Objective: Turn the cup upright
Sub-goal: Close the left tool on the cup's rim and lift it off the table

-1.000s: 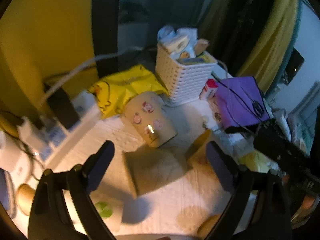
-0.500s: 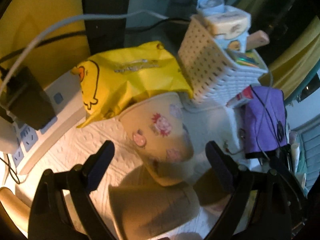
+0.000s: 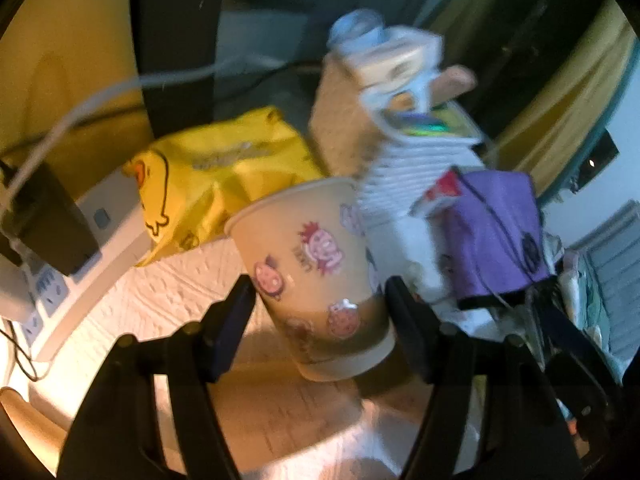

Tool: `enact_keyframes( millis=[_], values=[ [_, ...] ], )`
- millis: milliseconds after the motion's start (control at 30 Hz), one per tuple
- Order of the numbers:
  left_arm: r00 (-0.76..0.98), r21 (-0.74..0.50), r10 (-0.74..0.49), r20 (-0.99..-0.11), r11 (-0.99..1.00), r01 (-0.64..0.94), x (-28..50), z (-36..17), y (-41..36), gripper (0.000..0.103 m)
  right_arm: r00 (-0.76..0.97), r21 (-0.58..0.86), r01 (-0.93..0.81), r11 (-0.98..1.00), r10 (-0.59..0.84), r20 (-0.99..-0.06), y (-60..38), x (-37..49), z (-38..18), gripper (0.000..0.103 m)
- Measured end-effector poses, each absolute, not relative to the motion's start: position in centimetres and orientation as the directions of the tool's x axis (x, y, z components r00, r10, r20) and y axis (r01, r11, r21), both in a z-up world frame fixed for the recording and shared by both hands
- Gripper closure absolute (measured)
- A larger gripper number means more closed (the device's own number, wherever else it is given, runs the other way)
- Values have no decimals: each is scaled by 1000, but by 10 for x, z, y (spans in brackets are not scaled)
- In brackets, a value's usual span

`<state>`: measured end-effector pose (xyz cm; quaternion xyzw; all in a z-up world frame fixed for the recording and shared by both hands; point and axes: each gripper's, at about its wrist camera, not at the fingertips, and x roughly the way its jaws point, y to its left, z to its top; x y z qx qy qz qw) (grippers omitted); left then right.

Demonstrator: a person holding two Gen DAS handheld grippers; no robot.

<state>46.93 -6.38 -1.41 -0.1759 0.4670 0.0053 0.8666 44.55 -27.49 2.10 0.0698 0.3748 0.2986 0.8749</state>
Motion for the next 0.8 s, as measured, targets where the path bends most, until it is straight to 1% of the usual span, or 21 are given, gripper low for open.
enact_keyframes(
  millis=[33, 167, 400, 633, 800],
  values=[
    [581, -312, -171, -796, 938, -153, 466, -8, -65, 35, 545, 342, -471, 813, 573, -612, -275, 443, 24, 29],
    [650, -289, -183, -738, 956, -59, 441, 20, -80, 35, 571, 333, -477, 813, 575, -587, -278, 423, 42, 29],
    [748, -172, -162, -644, 983, 65, 376, 60, -99, 35, 612, 312, -483, 818, 570, -548, -285, 382, 65, 29],
    [786, -131, -173, -593, 984, 117, 301, 67, -87, 35, 631, 256, -505, 824, 555, -542, -281, 330, 76, 29],
    [787, -141, -189, -587, 981, 131, 248, 60, -74, 35, 635, 223, -518, 826, 546, -546, -272, 293, 80, 29]
  ],
)
